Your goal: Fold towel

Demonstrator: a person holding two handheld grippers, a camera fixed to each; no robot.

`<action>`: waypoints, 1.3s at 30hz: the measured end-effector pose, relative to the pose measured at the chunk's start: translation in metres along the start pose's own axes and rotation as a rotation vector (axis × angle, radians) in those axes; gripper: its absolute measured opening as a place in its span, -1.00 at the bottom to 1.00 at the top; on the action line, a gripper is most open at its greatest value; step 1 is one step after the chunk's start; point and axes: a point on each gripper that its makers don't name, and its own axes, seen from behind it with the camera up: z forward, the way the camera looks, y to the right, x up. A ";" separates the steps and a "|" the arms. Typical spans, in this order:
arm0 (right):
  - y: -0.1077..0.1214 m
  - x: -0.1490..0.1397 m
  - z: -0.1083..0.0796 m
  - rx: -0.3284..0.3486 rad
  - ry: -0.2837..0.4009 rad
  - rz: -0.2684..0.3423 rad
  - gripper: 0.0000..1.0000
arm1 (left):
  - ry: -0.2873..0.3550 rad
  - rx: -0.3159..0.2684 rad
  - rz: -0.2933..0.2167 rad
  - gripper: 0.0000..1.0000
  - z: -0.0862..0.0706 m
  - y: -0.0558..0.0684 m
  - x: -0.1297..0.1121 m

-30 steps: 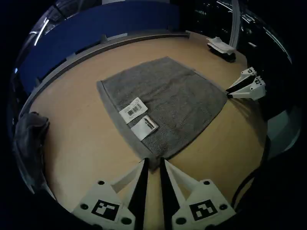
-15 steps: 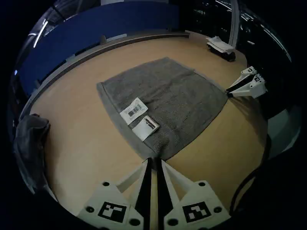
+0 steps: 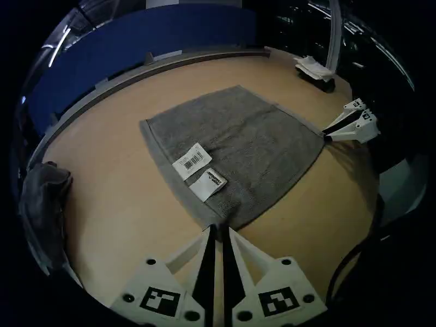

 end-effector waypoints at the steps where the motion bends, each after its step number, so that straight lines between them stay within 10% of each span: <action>1: 0.000 0.001 -0.001 0.000 0.001 -0.001 -0.79 | 0.000 0.000 -0.002 -0.84 -0.001 0.000 0.000; 39: -0.015 0.049 -0.088 0.002 0.105 0.043 -0.80 | 0.051 0.019 -0.131 -0.85 -0.082 0.007 0.042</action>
